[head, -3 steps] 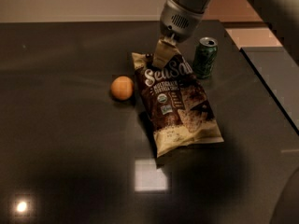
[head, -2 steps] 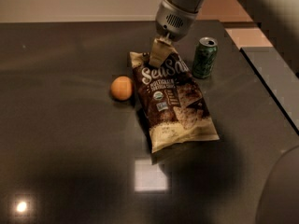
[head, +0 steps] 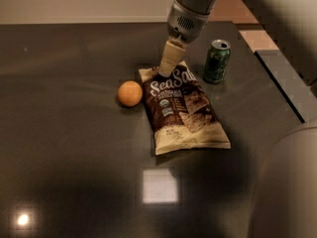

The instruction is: Move brown chip bag near orange

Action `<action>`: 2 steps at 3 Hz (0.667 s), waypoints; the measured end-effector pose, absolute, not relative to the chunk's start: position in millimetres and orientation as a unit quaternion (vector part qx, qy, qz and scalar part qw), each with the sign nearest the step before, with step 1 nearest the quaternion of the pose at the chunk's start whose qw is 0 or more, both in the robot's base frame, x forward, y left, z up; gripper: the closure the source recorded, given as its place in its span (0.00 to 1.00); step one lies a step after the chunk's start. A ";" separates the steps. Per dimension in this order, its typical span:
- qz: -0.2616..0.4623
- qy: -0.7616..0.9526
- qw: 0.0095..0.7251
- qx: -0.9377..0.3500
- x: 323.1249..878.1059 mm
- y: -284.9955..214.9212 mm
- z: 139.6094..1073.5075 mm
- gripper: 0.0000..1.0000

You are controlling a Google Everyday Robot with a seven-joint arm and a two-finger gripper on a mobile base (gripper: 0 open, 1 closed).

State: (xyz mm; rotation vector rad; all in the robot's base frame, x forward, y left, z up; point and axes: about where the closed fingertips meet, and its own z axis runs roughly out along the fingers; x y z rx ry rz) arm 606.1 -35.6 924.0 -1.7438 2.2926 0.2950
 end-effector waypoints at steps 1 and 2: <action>0.101 0.785 0.131 -0.597 610.7 -32.1 923.5 0.00; 0.100 0.785 0.137 -0.596 614.1 -29.5 922.8 0.00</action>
Offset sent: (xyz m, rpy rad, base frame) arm 0.0041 0.0029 -0.0005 0.0082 -0.0120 -0.0027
